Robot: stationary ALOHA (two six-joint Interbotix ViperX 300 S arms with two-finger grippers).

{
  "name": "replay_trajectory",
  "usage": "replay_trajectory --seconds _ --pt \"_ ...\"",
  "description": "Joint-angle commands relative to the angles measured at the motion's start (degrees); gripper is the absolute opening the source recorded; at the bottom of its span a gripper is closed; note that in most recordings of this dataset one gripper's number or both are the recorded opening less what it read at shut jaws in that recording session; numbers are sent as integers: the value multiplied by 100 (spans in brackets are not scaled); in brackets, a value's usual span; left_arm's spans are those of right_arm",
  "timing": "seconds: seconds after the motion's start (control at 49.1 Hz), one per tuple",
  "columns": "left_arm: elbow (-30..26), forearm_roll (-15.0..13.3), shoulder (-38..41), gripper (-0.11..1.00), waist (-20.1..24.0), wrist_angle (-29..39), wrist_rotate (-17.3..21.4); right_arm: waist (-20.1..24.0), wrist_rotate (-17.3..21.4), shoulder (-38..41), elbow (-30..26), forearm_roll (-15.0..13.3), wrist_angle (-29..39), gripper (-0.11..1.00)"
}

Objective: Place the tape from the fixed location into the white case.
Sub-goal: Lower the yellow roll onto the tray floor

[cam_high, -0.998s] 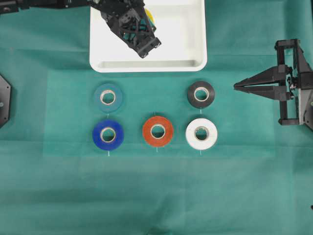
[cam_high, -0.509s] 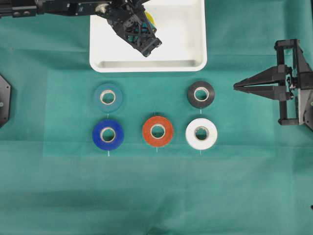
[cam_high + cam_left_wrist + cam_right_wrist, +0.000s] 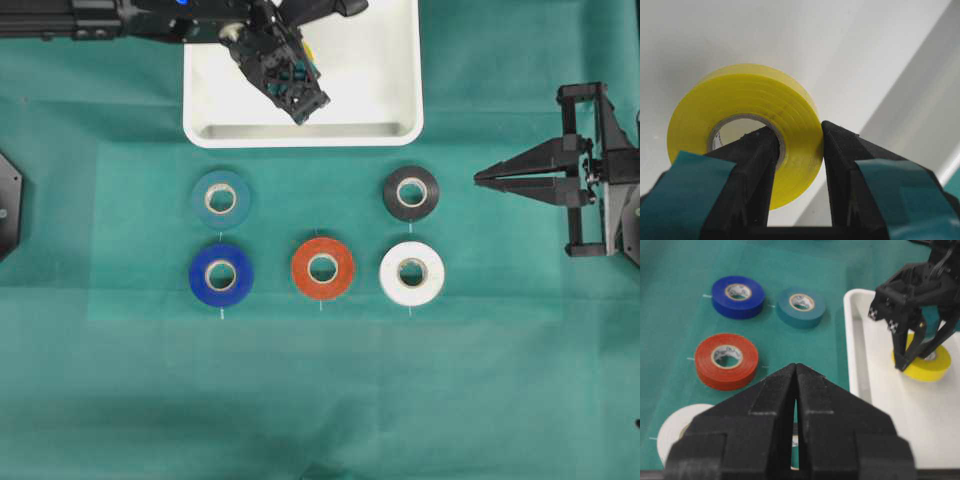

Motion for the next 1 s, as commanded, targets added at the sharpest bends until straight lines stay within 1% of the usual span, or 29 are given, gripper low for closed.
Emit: replay_trajectory --seconds 0.0,0.387,0.428,0.591,0.631,0.672,0.713,0.815,0.978 --pt "-105 9 -70 24 9 -44 26 0 9 18 -132 9 -44 1" --pt "-123 9 -70 25 26 -44 53 0 0 9 -132 0 -44 1" --pt "-123 9 -70 30 26 -44 70 0 0 9 -132 0 -53 1" --pt "-132 9 -79 78 26 -44 70 0 0 9 -132 0 -53 1" --pt "-132 9 -79 88 26 -44 79 0 0 9 -132 0 -53 1" --pt "-132 0 -79 95 18 -44 97 0 9 18 -132 9 -44 1" --pt "-132 0 -88 98 18 -35 123 -9 0 9 -132 9 -44 1" --pt "-141 -9 -105 96 26 -9 123 -9 0 9 -132 9 -44 1" --pt "-141 -26 -237 97 18 70 114 0 0 9 -149 0 -53 1"
